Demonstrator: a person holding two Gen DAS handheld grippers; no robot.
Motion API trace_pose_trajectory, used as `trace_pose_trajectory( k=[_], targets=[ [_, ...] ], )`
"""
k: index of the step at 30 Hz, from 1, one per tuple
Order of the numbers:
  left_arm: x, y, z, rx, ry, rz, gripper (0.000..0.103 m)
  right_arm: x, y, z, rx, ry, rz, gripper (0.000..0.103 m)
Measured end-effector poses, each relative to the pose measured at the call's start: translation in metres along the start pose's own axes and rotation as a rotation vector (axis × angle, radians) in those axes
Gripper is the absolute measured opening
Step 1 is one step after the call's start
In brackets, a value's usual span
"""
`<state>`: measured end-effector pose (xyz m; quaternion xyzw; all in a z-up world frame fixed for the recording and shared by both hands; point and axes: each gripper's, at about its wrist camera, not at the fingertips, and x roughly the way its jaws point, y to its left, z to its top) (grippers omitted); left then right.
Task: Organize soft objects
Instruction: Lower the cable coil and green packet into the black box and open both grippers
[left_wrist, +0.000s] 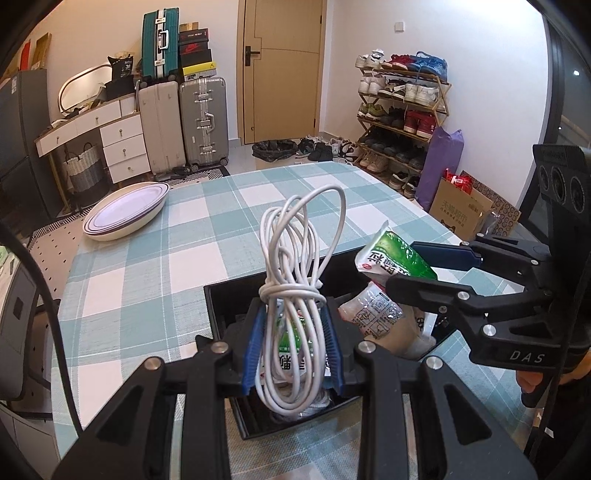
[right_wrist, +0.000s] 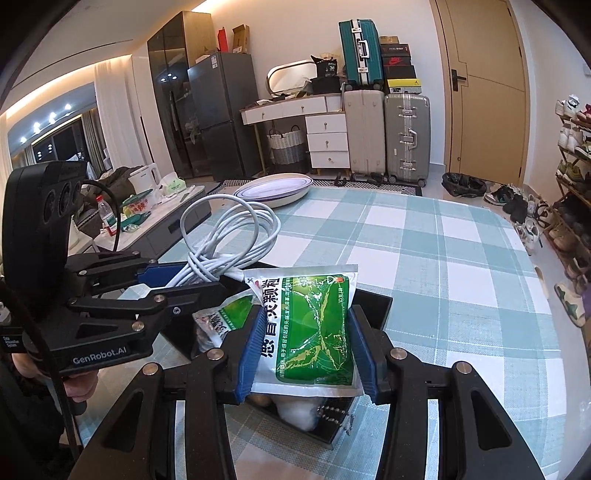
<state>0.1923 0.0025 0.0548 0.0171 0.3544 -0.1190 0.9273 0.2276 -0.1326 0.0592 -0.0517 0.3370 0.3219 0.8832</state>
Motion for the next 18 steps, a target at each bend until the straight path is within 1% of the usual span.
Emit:
trace_pose_trajectory(
  k=[9, 12, 18],
  targets=[
    [0.022, -0.009, -0.008, 0.056, 0.083, 0.019, 0.029, 0.02, 0.001, -0.004, -0.036, 0.042, -0.03, 0.046],
    [0.025, -0.011, -0.011, 0.075, 0.089, 0.028, 0.029, 0.025, 0.0, -0.005, -0.05, 0.051, -0.041, 0.046],
    [0.025, -0.011, -0.013, 0.077, 0.096, 0.026, 0.029, 0.03, -0.001, -0.008, -0.055, 0.062, -0.059, 0.046]
  ],
)
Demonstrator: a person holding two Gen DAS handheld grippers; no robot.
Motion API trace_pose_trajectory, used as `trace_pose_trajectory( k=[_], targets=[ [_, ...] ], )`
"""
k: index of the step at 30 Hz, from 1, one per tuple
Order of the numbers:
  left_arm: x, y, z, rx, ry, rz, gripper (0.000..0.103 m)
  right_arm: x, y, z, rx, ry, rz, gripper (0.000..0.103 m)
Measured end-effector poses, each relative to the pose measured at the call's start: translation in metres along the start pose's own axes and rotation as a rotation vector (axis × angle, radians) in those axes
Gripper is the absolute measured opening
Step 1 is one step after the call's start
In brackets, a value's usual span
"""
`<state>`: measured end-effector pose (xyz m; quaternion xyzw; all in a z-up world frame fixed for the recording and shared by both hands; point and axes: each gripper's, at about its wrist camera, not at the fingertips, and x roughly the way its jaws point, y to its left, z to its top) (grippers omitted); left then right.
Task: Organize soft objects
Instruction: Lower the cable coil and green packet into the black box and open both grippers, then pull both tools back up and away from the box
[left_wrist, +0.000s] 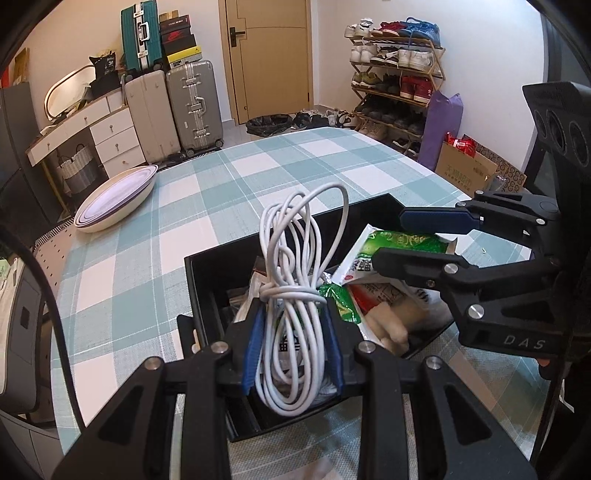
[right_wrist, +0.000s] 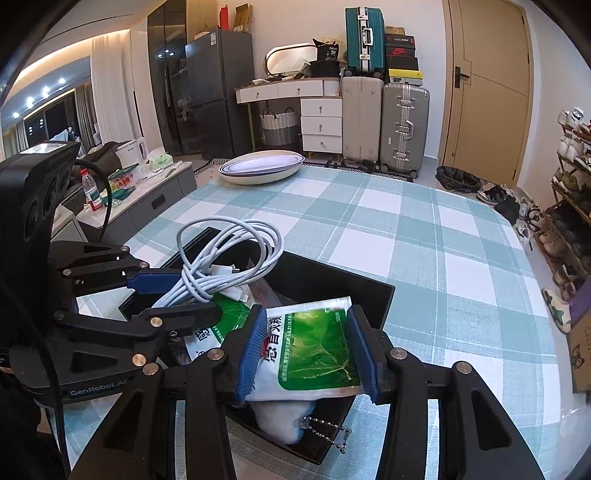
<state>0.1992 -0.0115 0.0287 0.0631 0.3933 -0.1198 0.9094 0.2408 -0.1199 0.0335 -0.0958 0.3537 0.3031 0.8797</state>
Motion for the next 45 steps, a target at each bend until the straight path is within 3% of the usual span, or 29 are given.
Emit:
trace_pose_trajectory(
  k=[3, 4, 8, 9, 10, 12, 16, 22, 32, 45],
  targets=[
    [0.0, 0.0, 0.0, 0.001, -0.001, -0.001, 0.036, -0.005, 0.0, 0.0, -0.005, -0.016, 0.012, 0.049],
    [-0.001, 0.0, 0.0, 0.001, -0.005, 0.0, 0.045, -0.008, 0.001, 0.0, -0.011, -0.025, 0.014, 0.054],
    [-0.011, 0.002, -0.001, -0.014, -0.046, 0.008, 0.059, -0.024, 0.004, -0.001, -0.031, -0.071, 0.015, 0.074],
    [-0.014, 0.002, -0.001, -0.015, -0.057, 0.013, 0.062, -0.028, 0.004, -0.002, -0.029, -0.082, 0.013, 0.084],
    [-0.016, 0.002, -0.002, -0.017, -0.063, 0.018, 0.068, -0.033, 0.003, -0.003, -0.022, -0.096, 0.01, 0.094],
    [-0.023, 0.002, -0.003, -0.025, -0.082, 0.034, 0.084, -0.045, 0.001, -0.005, -0.003, -0.133, 0.014, 0.101],
    [-0.039, 0.006, -0.007, -0.056, -0.128, 0.053, 0.099, -0.061, -0.002, -0.009, 0.02, -0.152, 0.018, 0.102],
    [-0.062, 0.013, -0.023, -0.122, -0.2, 0.077, 0.103, -0.078, 0.003, -0.025, 0.026, -0.171, 0.014, 0.102],
    [-0.082, 0.02, -0.056, -0.214, -0.252, 0.122, 0.103, -0.091, 0.011, -0.054, 0.036, -0.209, -0.001, 0.103],
    [-0.074, 0.02, -0.077, -0.211, -0.291, 0.182, 0.103, -0.089, 0.019, -0.063, 0.02, -0.236, -0.037, 0.103]
  ],
)
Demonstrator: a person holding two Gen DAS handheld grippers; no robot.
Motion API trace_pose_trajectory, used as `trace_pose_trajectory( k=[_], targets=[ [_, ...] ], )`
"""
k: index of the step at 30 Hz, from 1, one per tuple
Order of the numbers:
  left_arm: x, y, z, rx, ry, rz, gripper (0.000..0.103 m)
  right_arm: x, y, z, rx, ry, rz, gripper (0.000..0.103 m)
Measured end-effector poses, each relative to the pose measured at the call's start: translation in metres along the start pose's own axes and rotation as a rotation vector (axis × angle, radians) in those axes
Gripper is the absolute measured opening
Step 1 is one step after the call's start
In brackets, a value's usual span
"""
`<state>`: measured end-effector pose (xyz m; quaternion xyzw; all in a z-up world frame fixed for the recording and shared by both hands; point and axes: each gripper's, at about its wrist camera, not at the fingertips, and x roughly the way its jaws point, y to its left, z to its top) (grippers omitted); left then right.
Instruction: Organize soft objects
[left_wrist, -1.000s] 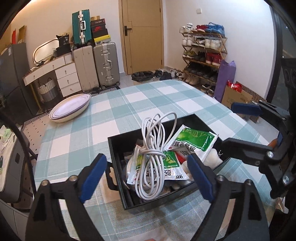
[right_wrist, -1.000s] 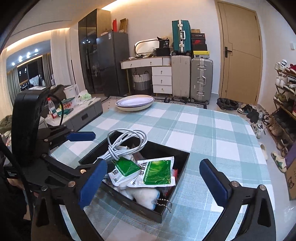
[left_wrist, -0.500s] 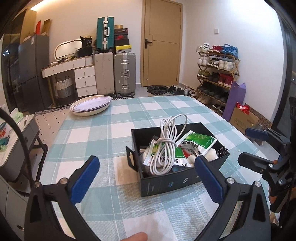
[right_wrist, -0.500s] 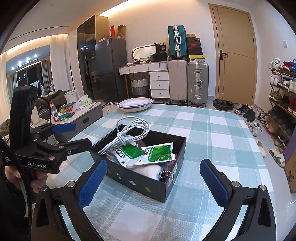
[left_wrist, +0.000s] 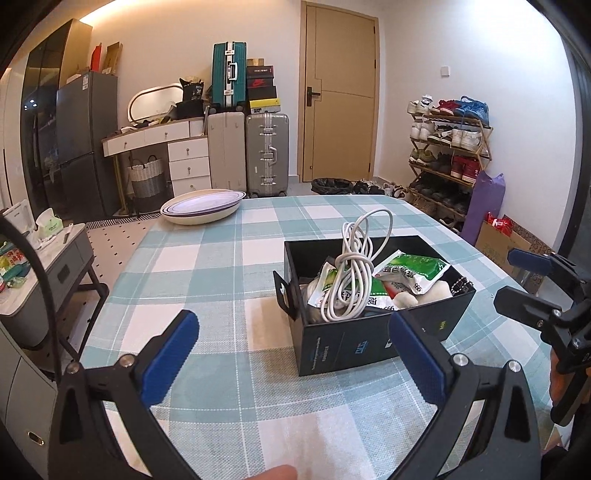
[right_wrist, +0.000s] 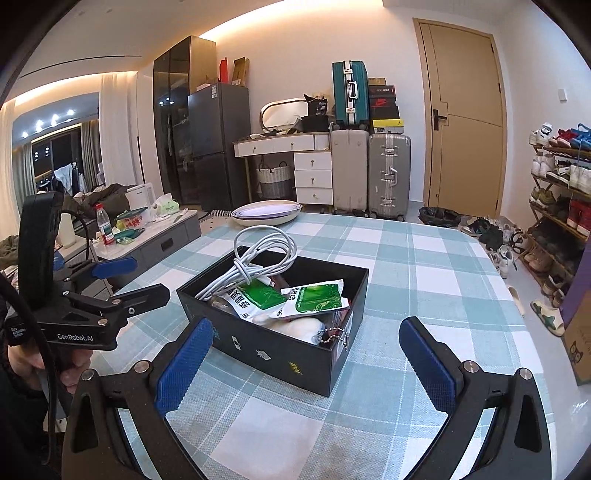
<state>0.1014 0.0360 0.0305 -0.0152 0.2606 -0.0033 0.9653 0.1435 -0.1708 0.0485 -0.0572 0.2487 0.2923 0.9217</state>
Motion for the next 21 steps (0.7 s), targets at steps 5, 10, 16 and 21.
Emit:
trace_pose_trajectory(
  k=[5, 10, 16, 21],
  targets=[
    [0.003, -0.003, -0.002, 0.006, -0.008, 0.018, 0.103, 0.006, 0.003, -0.003, -0.009, 0.006, -0.001, 0.103],
    [0.007, -0.002, -0.005, -0.008, -0.009, 0.034, 0.103, 0.009, 0.003, -0.006, -0.014, 0.004, 0.006, 0.103],
    [0.01, -0.003, -0.008, -0.001, -0.017, 0.039, 0.103, 0.005, -0.002, -0.008, -0.011, -0.018, 0.003, 0.103],
    [0.013, -0.005, -0.01, 0.003, -0.019, 0.037, 0.103, 0.002, -0.004, -0.01, -0.016, -0.034, -0.005, 0.103]
  ],
)
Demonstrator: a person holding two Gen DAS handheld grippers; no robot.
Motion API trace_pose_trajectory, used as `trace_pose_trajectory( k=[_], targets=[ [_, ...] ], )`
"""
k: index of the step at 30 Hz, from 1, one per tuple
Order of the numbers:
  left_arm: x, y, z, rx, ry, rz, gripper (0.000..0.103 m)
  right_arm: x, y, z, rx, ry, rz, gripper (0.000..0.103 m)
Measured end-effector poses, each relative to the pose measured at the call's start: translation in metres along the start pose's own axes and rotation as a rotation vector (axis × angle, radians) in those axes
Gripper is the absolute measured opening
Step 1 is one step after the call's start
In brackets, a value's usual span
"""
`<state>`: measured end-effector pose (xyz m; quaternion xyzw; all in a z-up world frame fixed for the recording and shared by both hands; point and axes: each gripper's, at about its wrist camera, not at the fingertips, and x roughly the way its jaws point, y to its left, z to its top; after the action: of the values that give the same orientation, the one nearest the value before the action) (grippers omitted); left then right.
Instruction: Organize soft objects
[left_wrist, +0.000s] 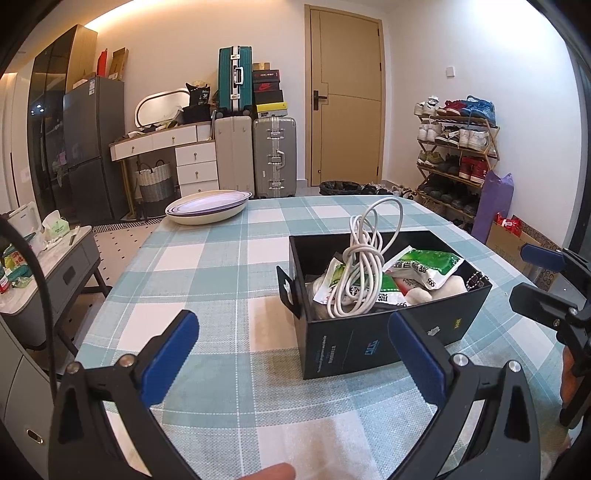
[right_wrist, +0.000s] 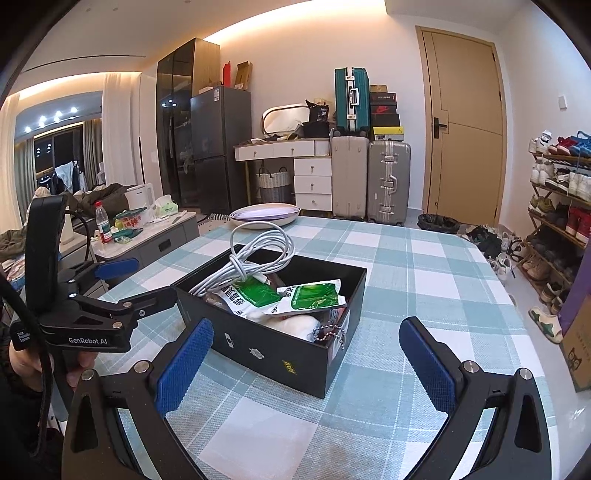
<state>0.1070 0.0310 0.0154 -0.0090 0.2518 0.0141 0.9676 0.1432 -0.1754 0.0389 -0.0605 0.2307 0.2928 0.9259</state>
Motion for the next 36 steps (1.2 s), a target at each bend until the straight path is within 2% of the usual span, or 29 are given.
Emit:
trace_pose_trajectory(
  k=[15, 36],
  targets=[
    [-0.001, 0.0, 0.0, -0.008, -0.005, -0.012, 0.103, 0.002, 0.003, -0.009, -0.018, -0.003, -0.004, 0.103],
    [-0.003, 0.001, 0.0, -0.006, -0.014, -0.01, 0.103, -0.006, -0.001, -0.011, 0.009, -0.052, -0.001, 0.103]
  ],
)
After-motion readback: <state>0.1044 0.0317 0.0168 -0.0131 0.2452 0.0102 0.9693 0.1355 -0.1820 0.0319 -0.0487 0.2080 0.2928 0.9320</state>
